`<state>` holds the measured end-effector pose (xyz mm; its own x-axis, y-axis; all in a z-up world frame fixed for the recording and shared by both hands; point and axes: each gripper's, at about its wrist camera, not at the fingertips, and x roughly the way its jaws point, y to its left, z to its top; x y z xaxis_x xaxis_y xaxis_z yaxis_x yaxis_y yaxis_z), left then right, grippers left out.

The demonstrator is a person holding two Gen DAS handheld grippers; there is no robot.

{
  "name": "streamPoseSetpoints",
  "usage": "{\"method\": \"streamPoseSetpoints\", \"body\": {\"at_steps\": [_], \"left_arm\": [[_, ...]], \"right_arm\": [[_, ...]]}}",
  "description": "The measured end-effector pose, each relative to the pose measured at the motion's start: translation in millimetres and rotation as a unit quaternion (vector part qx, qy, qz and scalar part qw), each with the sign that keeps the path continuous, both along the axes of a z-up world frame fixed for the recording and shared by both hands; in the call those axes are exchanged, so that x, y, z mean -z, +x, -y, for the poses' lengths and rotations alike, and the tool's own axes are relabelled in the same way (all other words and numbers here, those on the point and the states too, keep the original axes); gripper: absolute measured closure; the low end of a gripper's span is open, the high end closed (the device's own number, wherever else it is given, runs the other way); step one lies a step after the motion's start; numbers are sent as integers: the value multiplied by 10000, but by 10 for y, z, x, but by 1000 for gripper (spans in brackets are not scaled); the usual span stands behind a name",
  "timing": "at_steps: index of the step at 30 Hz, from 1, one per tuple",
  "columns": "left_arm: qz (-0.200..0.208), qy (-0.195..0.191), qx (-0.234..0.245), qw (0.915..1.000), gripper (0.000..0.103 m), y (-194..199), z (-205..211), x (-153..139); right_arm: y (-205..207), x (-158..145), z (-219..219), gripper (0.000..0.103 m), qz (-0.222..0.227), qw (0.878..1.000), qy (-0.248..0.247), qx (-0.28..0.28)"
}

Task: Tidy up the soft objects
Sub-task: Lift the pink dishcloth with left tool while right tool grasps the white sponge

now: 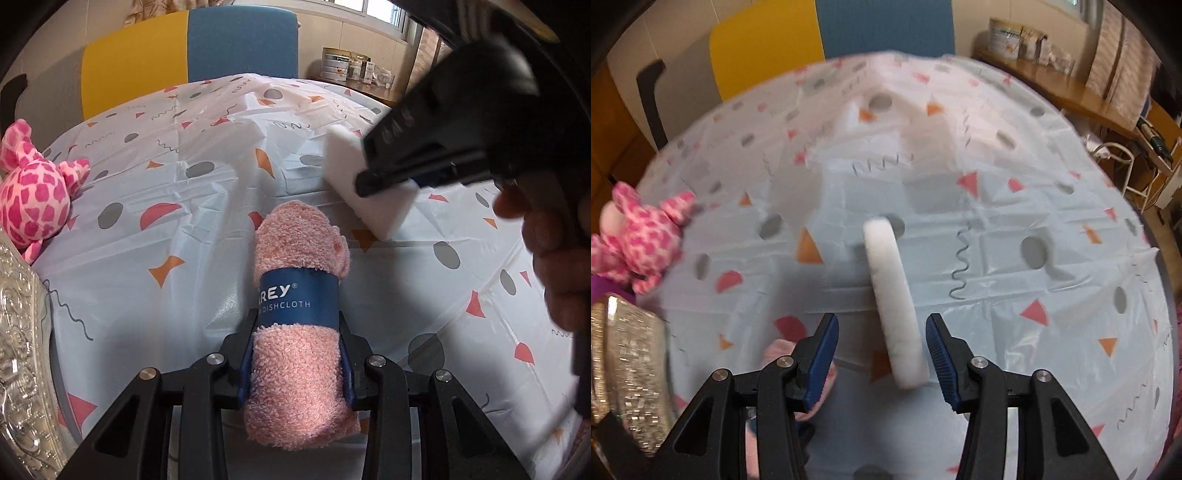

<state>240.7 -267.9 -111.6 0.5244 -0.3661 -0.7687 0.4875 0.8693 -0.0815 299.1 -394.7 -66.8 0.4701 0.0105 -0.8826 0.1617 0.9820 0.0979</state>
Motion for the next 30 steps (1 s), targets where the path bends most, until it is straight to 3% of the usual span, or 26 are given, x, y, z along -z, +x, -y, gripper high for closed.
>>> {"method": "streamPoseSetpoints", "body": {"at_steps": [1,4,6,11,15,18,21,30], "left_arm": [[0,-14,-1,10000,65,6,-1,2],[3,-44,-4,10000,65,11,-4,6],[15,-40,-3,10000,65,7,-4,6],[76,67,-6,9999,65,-21,22,2],[107,350,-13,9993,68,-41,76,-24],[-170,469,-77,9987,70,8,96,-64],[-672,323,-286,9968,70,98,82,-168],[-723,16,-361,9967,70,361,88,-976]], "right_arm": [[-10,55,30,84,-63,9998,-123,119],[-226,38,134,85,57,9992,266,277],[-477,37,150,85,-94,9987,391,311],[-1154,179,236,85,-259,9890,1334,586],[-1347,386,396,85,-174,9771,1903,936],[-1328,389,420,84,-73,9792,1790,949],[-1320,369,347,84,-65,9850,1521,816],[-1273,350,301,85,-76,9888,1347,636]]}}
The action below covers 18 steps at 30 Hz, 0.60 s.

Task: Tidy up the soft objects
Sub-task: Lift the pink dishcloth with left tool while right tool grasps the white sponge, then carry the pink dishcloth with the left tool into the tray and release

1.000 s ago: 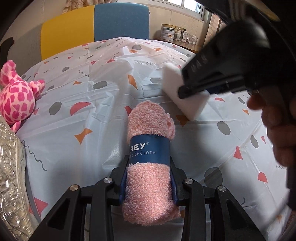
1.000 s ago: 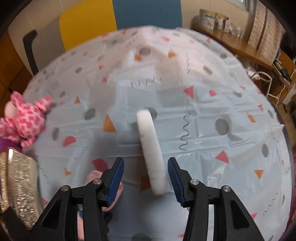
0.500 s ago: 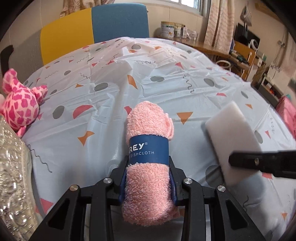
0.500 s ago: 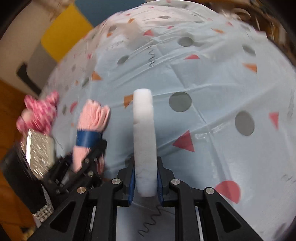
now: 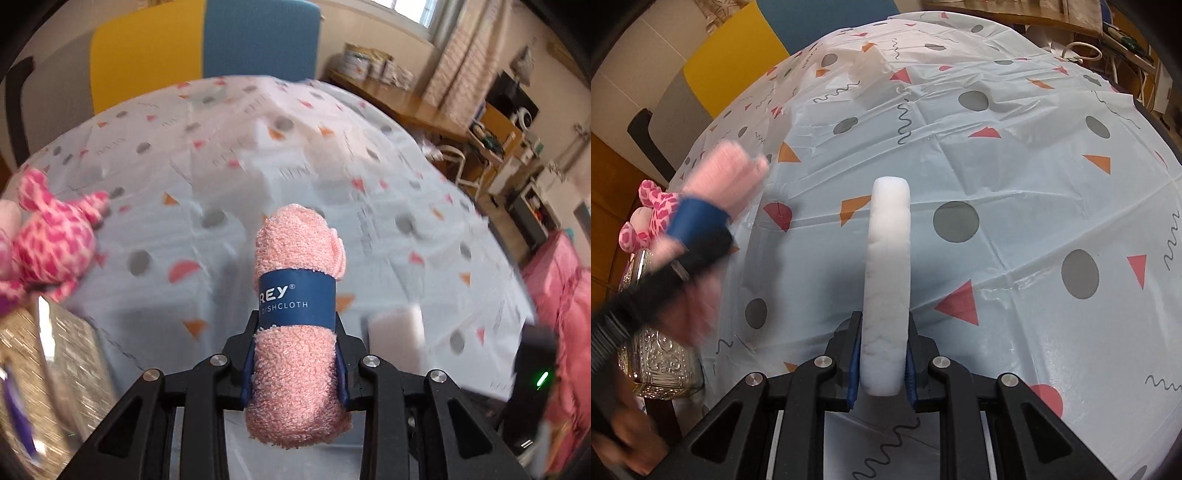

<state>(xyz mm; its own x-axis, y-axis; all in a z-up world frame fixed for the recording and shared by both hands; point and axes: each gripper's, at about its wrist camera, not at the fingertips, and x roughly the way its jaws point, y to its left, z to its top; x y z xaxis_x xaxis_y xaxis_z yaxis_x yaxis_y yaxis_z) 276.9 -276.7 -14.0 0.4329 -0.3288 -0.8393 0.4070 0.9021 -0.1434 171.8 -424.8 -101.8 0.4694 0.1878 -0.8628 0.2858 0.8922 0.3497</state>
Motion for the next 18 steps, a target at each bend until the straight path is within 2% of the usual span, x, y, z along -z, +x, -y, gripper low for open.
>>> {"method": "streamPoseSetpoints", "body": {"at_steps": [5,10,15,18], "left_arm": [[489,141,-429,9978,70,283,-392,-447],[835,270,-1079,9903,70,515,-1156,-769],[1050,374,-1706,9790,70,492,-2101,-864],[997,276,-2026,9738,70,351,-2644,-819]], "right_arm": [[0,-13,-45,86,22,9999,-130,-99],[45,25,-121,85,-68,9994,-258,-241],[61,25,-155,85,-50,9987,-419,-300],[63,20,-163,85,-48,9984,-464,-326]]}}
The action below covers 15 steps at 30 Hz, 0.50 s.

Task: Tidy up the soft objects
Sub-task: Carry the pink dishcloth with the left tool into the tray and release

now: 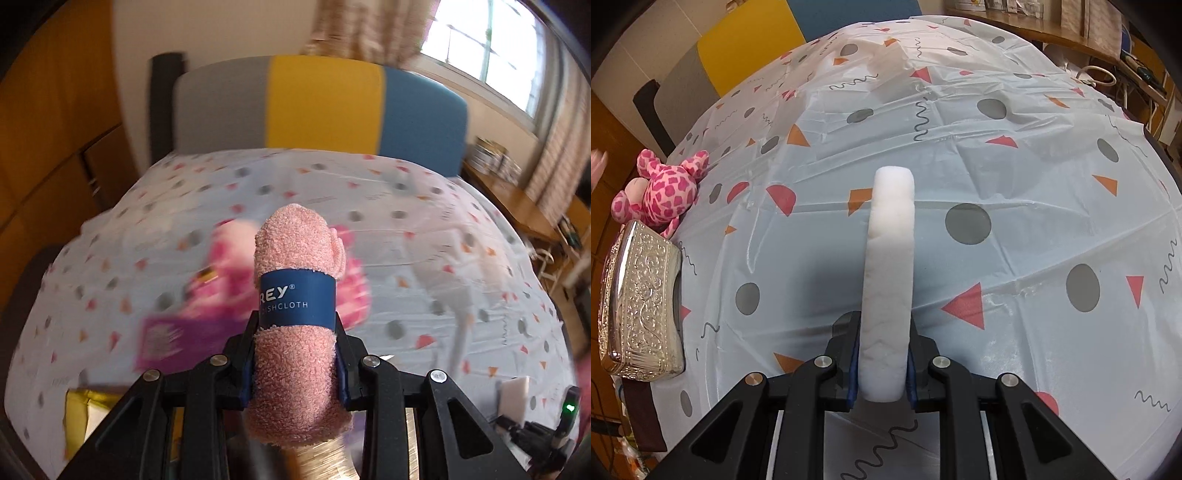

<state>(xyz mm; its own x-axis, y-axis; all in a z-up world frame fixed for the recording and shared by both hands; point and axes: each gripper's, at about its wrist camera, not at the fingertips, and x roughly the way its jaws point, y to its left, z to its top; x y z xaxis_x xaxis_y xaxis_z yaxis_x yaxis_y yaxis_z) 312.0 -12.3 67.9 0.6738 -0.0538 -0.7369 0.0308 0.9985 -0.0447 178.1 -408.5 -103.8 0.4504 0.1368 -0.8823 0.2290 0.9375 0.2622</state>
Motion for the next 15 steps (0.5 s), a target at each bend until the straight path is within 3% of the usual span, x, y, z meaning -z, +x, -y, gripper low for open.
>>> {"method": "streamPoseSetpoints", "body": {"at_steps": [7,15], "left_arm": [[-139,-315,-521,9980,70,-613,-960,318],[-345,-644,-731,9946,70,-1439,-1290,734]], "right_arm": [[-5,-8,-63,85,15,9997,-212,-82],[-4,1,-110,85,15,9990,-408,-174]]}}
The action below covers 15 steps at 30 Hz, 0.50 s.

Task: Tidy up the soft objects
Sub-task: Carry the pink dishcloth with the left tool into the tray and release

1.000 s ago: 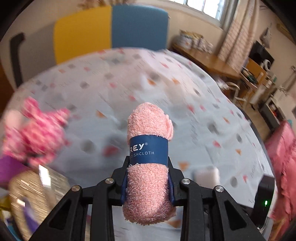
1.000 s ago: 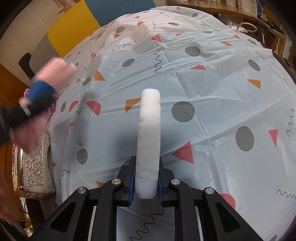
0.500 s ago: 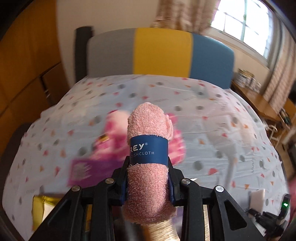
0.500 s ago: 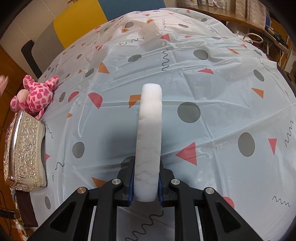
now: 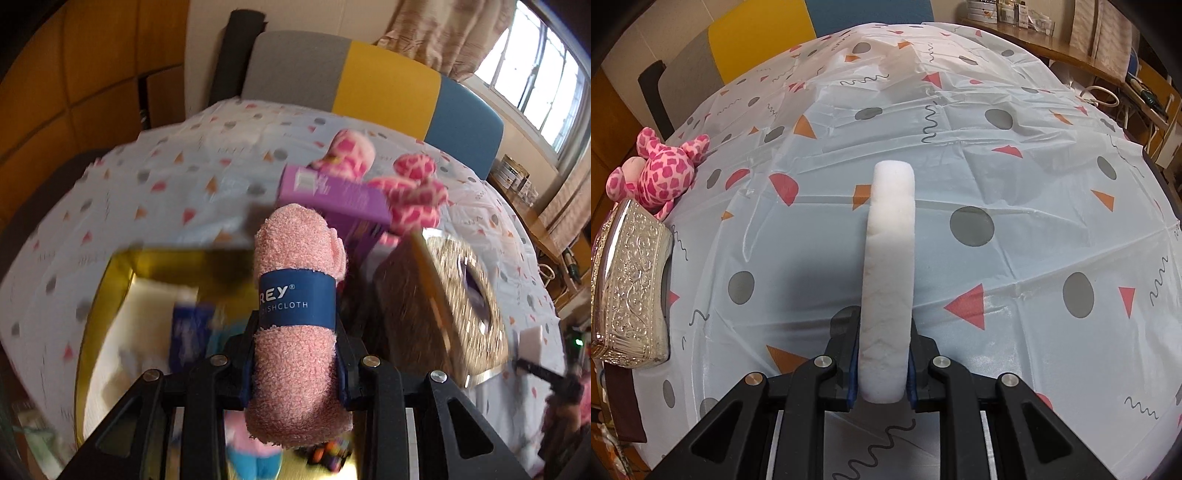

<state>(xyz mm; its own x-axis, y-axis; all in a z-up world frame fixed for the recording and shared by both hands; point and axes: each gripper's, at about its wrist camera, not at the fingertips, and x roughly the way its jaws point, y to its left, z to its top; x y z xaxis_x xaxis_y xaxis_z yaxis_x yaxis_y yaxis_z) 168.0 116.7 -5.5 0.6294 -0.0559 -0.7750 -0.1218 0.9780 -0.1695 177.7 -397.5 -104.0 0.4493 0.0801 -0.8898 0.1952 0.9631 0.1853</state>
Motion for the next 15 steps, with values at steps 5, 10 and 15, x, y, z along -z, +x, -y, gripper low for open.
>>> {"method": "streamPoseSetpoints", "body": {"at_steps": [5,10,15], "left_arm": [[-65,-148,-161,9997,70,-480,-84,199],[-128,-225,-315,9992,70,-878,-167,330],[-95,-53,-584,9982,70,-1129,-284,358]], "right_arm": [[12,-1,-12,85,-1,9999,-93,-50],[13,0,-36,85,5,9998,-199,-89],[7,9,-64,85,-2,9995,-297,-147]]}}
